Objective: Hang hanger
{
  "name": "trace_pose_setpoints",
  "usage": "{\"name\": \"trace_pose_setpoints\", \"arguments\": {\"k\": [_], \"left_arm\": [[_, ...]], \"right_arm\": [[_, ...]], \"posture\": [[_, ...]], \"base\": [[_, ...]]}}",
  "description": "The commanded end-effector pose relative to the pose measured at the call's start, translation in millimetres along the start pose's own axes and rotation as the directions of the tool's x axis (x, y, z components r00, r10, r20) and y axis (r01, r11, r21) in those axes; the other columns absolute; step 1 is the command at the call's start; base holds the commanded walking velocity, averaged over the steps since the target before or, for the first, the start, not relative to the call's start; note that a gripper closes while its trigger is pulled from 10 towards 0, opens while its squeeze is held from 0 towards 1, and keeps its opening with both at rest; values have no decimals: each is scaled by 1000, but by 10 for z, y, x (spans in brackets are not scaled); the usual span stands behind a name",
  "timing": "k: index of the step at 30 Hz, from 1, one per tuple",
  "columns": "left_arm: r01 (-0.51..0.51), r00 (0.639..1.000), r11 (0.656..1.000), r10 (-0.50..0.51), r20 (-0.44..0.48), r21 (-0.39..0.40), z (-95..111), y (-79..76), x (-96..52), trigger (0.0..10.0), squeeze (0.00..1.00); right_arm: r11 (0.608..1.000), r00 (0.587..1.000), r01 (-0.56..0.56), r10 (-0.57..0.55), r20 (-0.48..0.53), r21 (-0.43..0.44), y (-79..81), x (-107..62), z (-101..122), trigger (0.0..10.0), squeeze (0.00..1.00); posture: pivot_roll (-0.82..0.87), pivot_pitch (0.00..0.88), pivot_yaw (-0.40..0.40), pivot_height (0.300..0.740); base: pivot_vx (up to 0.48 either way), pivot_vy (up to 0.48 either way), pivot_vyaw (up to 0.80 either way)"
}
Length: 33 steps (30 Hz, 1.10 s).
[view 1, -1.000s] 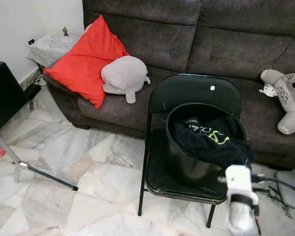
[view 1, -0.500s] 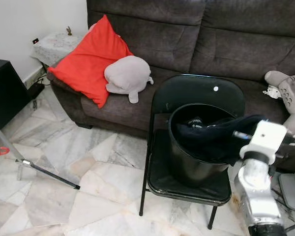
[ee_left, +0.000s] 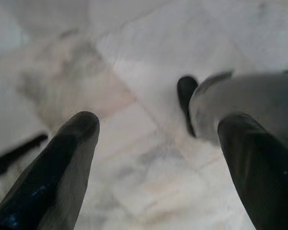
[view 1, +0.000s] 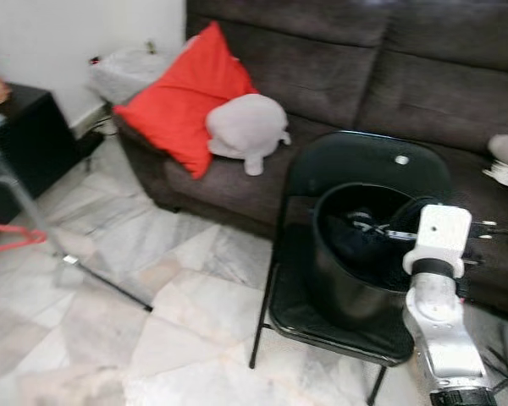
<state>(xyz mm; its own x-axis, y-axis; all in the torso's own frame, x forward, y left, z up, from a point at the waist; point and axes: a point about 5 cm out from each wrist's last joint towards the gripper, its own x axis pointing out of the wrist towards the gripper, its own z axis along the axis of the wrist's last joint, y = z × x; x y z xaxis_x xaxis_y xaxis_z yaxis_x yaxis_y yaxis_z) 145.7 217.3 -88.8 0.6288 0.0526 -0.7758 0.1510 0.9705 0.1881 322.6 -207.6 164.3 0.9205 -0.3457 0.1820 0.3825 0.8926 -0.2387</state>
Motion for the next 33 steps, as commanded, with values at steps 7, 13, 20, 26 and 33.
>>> {"name": "trace_pose_setpoints", "arguments": {"k": [7, 13, 20, 26, 33], "left_arm": [[-2, 1000, 1000, 2, -31, 7, -75, 8, -22, 10000, 0], [-1, 999, 1000, 1, -34, 6, -81, 9, -24, 10000, 0], [-2, 999, 1000, 2, -41, 1, -105, 6, -32, 10000, 0], [-5, 999, 1000, 5, -44, -3, -111, 9, -33, 10000, 0], [-9, 999, 1000, 8, -49, -7, -119, 13, -36, 10000, 0]], "right_arm": [[998, 994, 5, 2, 109, -57, -34, 53, 231, 10000, 0], [980, 944, -83, 136, 301, -183, 130, 19, 557, 10000, 0], [955, 847, -163, 263, 462, -246, 341, -38, 938, 10000, 0], [845, 666, -420, 535, 520, -331, 702, -265, 1135, 10000, 0], [713, 529, -598, 695, 487, -366, 914, -475, 1109, 10000, 0]], "posture": [[-97, 103, 2, 740], [-99, 108, 1, 740], [-99, 111, -1, 740], [-102, 115, -4, 740], [-98, 119, -6, 740]], "base": [[0, 0, 800], [0, 0, 800], [0, 0, 800], [0, 0, 800], [0, 0, 800]]}}
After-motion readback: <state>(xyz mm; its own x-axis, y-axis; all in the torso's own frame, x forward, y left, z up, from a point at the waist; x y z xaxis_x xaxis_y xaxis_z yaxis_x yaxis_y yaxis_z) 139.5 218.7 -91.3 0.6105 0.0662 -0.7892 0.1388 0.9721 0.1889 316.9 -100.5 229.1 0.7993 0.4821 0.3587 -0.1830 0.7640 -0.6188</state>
